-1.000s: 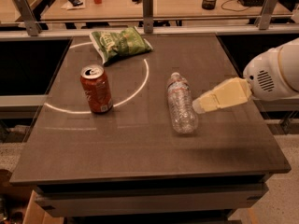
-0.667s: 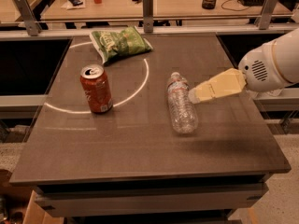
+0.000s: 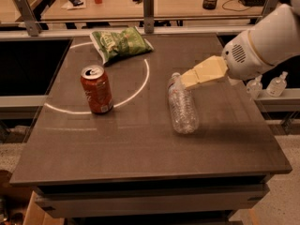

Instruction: Place water bottle upright

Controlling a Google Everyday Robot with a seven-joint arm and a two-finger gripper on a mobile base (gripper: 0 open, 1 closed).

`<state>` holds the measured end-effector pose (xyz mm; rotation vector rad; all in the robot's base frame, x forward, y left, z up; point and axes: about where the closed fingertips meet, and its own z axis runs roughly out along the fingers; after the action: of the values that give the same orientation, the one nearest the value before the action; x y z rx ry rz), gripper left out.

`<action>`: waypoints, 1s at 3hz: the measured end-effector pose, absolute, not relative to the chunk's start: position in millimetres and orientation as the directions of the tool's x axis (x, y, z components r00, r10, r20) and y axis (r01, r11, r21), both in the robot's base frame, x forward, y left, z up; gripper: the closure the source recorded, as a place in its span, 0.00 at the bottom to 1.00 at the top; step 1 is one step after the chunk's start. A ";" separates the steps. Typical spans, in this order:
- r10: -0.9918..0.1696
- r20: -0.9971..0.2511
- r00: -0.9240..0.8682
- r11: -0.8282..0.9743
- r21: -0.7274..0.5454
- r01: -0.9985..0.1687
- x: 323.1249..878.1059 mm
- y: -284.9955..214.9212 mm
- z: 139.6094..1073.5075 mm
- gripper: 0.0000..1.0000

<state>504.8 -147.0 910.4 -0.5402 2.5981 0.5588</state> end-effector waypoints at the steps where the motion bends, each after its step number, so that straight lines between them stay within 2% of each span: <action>1: -0.280 -0.461 -0.842 0.842 0.304 -0.446 501.9 -142.9 909.9 0.00; 3: -0.196 -0.399 -0.896 0.876 0.340 -0.343 498.2 -118.4 893.5 0.00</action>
Offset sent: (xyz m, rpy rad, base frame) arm -0.0035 0.0167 -0.0164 0.0493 0.1160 -0.1191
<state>498.2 -118.4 893.5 -0.4004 2.6903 0.5807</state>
